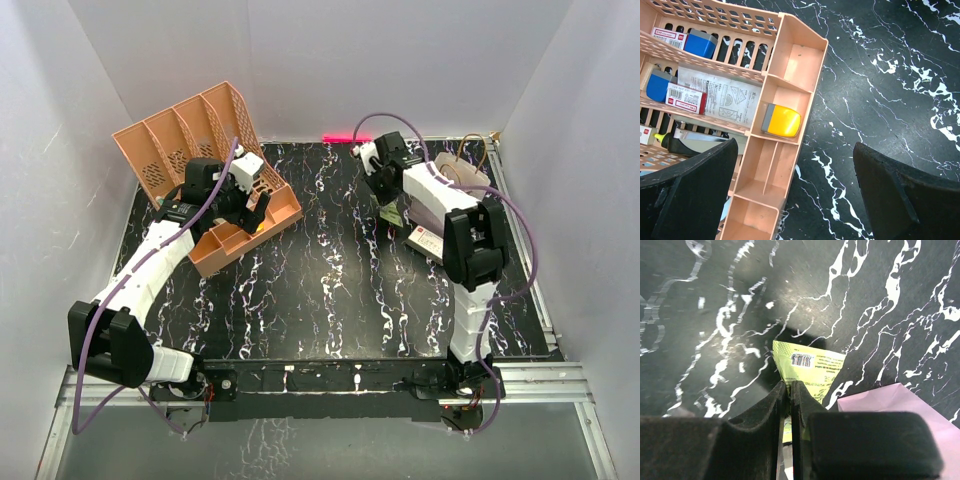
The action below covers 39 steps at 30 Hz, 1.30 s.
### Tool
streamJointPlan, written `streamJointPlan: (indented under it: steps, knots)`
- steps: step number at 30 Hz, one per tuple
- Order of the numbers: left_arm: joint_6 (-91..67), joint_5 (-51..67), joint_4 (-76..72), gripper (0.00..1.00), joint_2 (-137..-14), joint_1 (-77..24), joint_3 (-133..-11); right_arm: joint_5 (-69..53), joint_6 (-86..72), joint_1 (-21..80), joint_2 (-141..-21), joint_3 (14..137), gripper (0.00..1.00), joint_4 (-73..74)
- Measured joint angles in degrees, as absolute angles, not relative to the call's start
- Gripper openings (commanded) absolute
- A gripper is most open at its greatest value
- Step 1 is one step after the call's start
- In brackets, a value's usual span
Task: Place the snacks into the paper bag
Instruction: Pick up the snack from the center of the board, then place the snack in the paper bag.
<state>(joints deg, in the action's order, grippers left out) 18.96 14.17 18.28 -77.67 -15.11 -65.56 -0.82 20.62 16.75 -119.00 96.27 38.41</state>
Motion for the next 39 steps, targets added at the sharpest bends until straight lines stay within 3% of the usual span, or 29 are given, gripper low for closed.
streamJointPlan:
  steps: [10, 21, 39]
  knots:
    - [19.42, 14.24, 18.26, 0.99, -77.67, -15.11, -65.25, -12.14, 20.51, 16.78, -105.75, 100.75, 0.1, 41.58]
    - [19.51, 14.94, 18.26, 0.98, -77.67, -15.09, -64.71, -15.53, 20.97, 15.84, -90.91, 104.03, 0.09, 43.64]
    - [19.25, 17.02, 18.22, 0.98, -77.67, -15.05, -64.55, -18.63, 21.93, -3.18, -80.4, 102.94, 0.08, 44.71]
